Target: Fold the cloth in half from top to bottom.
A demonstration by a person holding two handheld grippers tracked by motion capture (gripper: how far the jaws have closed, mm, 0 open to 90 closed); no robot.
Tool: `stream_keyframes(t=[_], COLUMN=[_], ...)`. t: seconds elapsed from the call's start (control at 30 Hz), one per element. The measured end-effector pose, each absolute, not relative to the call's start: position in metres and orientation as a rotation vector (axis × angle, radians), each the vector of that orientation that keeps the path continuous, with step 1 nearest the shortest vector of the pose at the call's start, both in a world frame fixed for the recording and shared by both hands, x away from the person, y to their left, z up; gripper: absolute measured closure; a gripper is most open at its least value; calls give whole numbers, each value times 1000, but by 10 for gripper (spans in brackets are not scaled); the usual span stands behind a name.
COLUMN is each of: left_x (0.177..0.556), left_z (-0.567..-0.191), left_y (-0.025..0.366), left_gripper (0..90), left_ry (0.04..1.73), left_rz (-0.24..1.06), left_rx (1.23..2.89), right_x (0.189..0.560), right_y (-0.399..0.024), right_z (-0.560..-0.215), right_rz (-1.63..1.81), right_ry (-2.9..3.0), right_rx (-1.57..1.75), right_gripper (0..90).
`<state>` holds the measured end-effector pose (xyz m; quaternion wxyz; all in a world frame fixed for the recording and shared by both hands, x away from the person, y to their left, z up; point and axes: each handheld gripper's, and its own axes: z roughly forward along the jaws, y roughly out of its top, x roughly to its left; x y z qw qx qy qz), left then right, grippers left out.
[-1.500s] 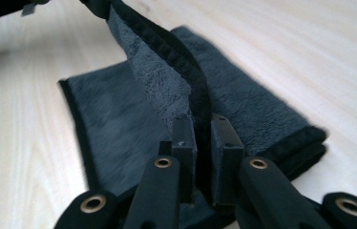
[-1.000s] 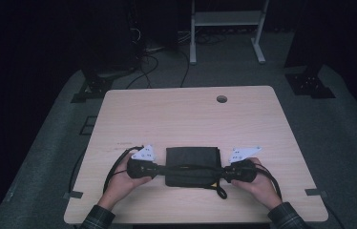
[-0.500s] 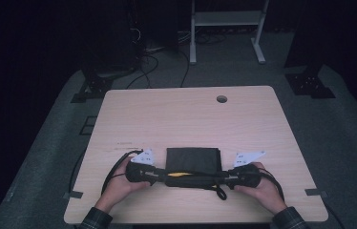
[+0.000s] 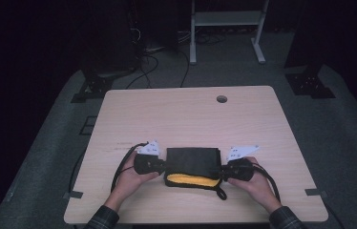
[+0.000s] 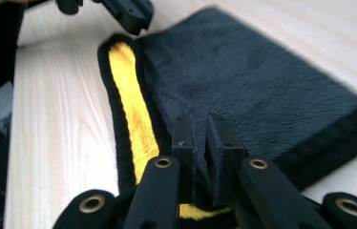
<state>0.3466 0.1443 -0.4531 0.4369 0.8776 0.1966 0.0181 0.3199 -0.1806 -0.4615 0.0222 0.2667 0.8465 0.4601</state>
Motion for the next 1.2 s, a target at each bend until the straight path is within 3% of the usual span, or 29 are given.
stream_keyframes(t=[0.17, 0.37, 0.43, 0.57, 0.73, 0.9, 1.2], left_x=[333, 322, 321, 318, 317, 321, 319], left_z=[-462, -469, -467, -460, -457, -452, -458], left_y=[135, 138, 139, 147, 160, 172, 204], left_gripper=[806, 778, 729, 583, 366, 182, 89], left_ry=[419, 411, 410, 443, 494, 591, 701], left_rz=[-9, 15, 27, 73, 148, 236, 299], left_rx=[2243, 2245, 2244, 2209, 2172, 2141, 2173], right_x=[313, 303, 302, 302, 306, 312, 314], right_y=[-170, -167, -167, -172, -186, -206, -238], right_z=[-469, -472, -472, -469, -464, -461, -461], right_rz=[1380, 1305, 1302, 1328, 1349, 1336, 1279], right_ry=[2720, 2754, 2746, 2706, 2582, 2491, 2426], right_rx=[768, 671, 665, 675, 746, 847, 950], right_gripper=[850, 855, 841, 718, 483, 352, 276])
